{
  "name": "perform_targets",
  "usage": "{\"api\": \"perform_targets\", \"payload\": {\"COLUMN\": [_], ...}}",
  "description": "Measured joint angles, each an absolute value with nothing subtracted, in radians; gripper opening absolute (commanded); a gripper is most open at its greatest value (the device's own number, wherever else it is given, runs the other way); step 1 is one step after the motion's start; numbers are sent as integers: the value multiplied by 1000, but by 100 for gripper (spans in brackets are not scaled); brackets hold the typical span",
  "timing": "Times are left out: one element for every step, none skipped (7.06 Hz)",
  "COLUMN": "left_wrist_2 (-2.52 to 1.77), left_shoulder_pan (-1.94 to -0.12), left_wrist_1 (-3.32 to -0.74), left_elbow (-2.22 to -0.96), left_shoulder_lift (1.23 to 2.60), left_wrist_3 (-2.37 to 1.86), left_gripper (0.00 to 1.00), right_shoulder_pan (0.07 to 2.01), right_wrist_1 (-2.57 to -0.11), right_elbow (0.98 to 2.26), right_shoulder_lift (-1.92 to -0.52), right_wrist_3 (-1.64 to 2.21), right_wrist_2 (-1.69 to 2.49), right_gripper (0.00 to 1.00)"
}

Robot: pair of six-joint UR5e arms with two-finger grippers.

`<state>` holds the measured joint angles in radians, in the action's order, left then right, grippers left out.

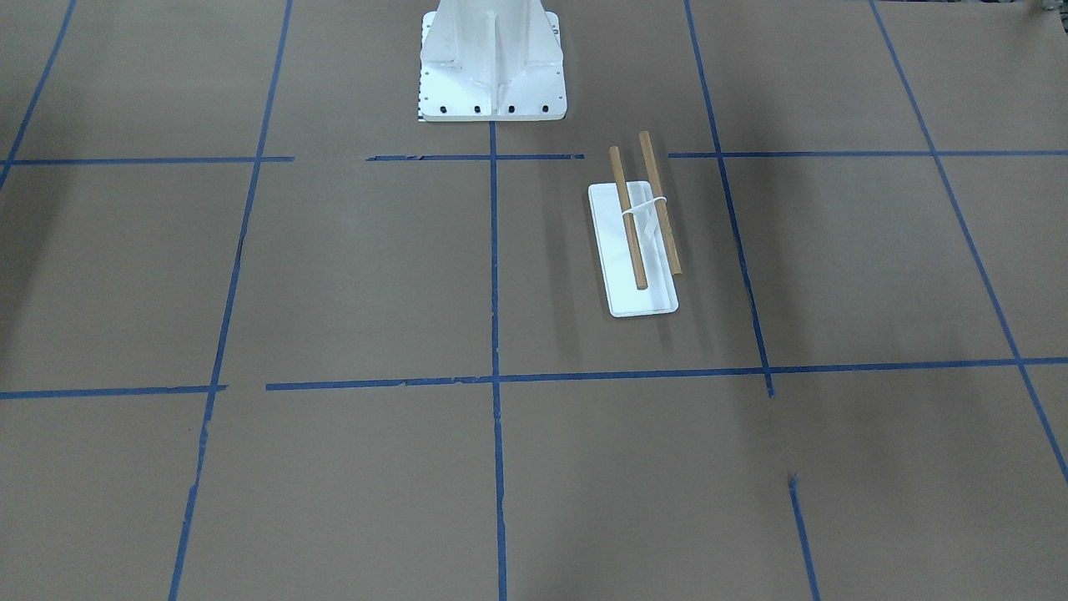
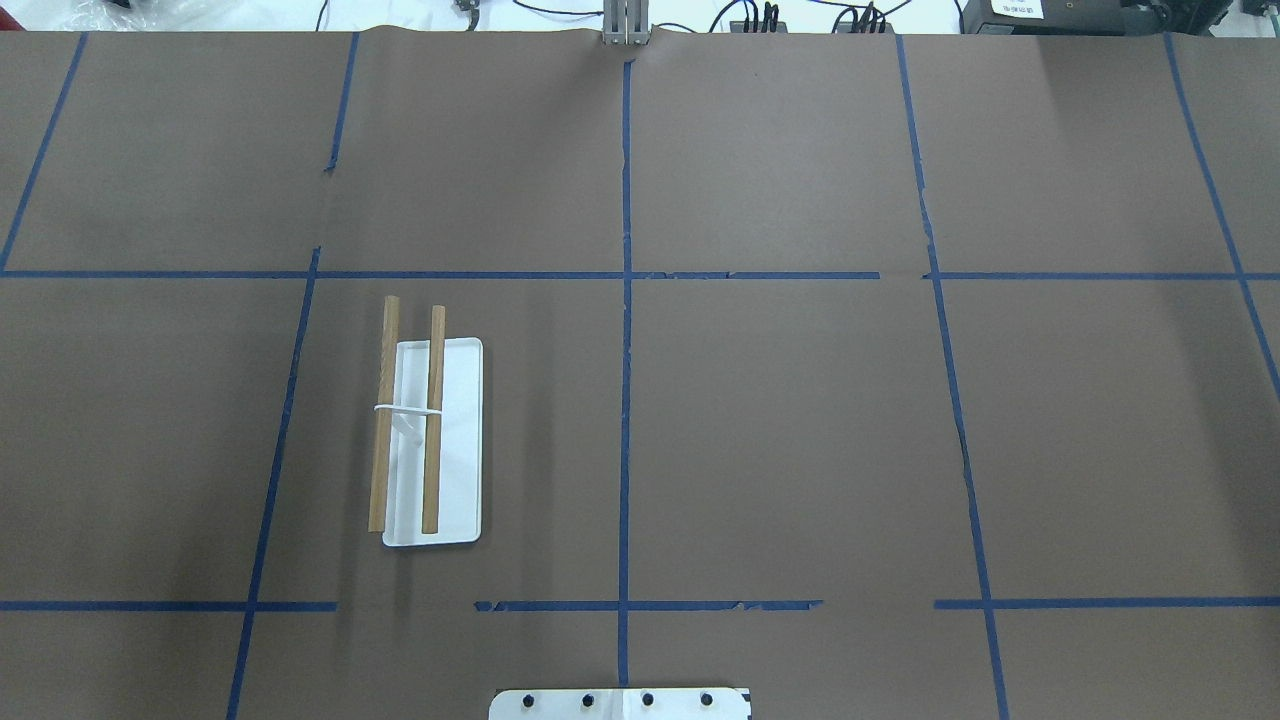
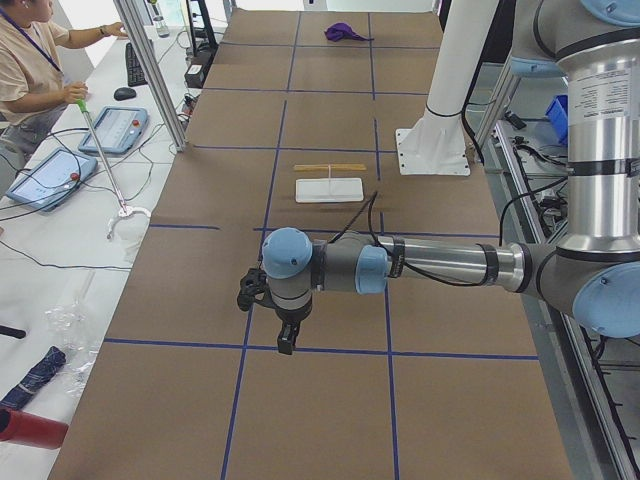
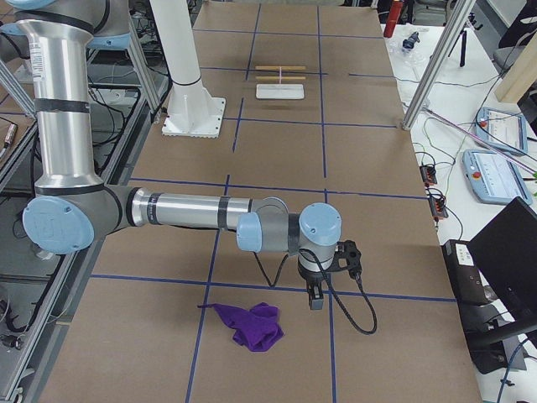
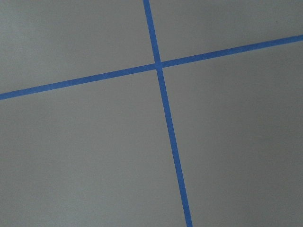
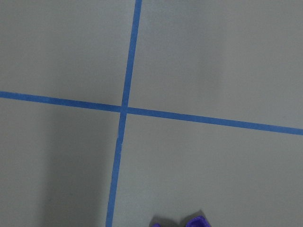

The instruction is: Hang towel on rack

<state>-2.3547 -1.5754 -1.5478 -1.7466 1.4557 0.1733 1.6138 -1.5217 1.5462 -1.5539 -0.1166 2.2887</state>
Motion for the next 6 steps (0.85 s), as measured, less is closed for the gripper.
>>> {"api": "perform_targets", "payload": {"left_wrist_2": [-2355,-2356,-2356,-2355,-2356,-2357], "left_shoulder_pan": [-1575,-1575,-1575,-1574,-1570,-1561], "left_wrist_1": [-1548,-1548,-1555,-1587,-1655,-1744], "left_elbow": [-1747,-1750,-1755,-1759,-1758,-1753], "left_shoulder_lift": [1458,1462,1467,1472,1477,1480], "left_wrist_3": [173,174,176,178,180,179], "left_gripper": [100,100,100,100,100,100], "right_shoulder_pan": [1614,1614,1614,1614,1614,1614], "right_wrist_1": [-1522,-1522,-1522,-1521,-1521,-1520], "right_elbow": [1546,1546,1546,1547,1554,1579], "right_shoulder_lift": [-1554,-1554,-1554,-1553,-1551,-1551], "right_wrist_3": [-117,-117,-117,-116,-117,-121], "right_wrist_2": [2289,2289,2289,2289,2289,2291], "right_gripper": [100,100,100,100,100,100]}}
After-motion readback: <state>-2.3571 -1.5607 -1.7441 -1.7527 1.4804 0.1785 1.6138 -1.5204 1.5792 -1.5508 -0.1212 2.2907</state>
